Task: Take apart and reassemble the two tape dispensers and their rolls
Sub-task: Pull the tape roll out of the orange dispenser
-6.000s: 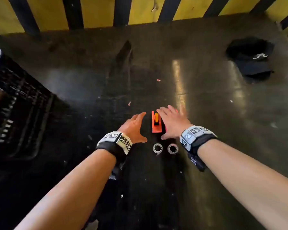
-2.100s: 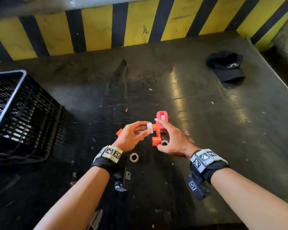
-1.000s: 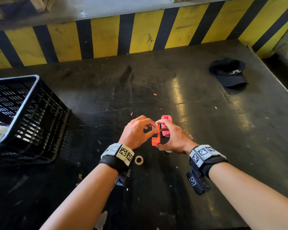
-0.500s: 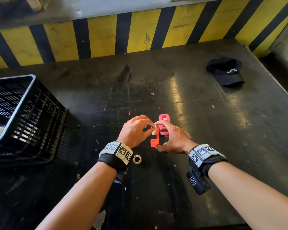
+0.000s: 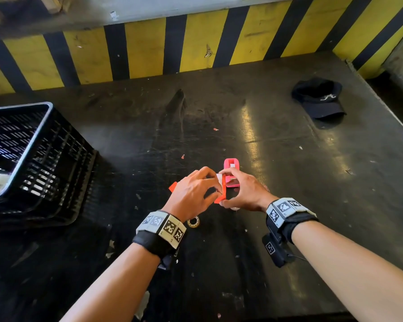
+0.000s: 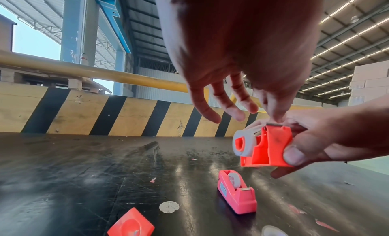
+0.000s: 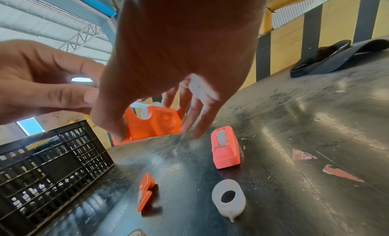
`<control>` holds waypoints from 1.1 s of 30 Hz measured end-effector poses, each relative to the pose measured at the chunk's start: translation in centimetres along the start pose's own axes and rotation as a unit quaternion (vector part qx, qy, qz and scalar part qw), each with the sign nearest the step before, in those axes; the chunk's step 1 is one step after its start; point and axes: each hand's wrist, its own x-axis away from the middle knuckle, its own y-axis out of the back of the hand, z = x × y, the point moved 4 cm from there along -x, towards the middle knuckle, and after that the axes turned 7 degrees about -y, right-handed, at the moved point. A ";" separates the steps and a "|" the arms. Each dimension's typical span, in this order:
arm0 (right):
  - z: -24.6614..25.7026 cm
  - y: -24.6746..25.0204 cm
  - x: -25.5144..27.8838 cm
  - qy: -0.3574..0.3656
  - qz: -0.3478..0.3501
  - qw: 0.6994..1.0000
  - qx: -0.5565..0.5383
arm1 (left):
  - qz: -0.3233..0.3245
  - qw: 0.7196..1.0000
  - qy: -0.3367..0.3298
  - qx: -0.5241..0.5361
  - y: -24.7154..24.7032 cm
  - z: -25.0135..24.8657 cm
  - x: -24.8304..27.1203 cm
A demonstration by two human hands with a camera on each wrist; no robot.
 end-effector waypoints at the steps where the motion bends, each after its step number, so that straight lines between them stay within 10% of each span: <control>1: 0.0 0.0 0.0 0.001 0.003 1.000 0.001 | -0.003 1.000 -0.003 -0.002 -0.1 -0.1 0.2; 20: -0.1 -0.4 0.1 0.009 -0.004 1.000 0.021 | -0.113 0.992 0.018 0.057 1.2 -0.3 -0.3; 26: -0.6 -0.2 -0.3 0.002 -0.015 1.000 -0.017 | 0.003 0.990 0.005 0.142 1.3 0.1 -0.7; 33: -0.7 0.1 -0.8 0.012 -0.041 0.999 -0.020 | -0.027 0.986 0.018 0.161 0.5 1.4 -0.1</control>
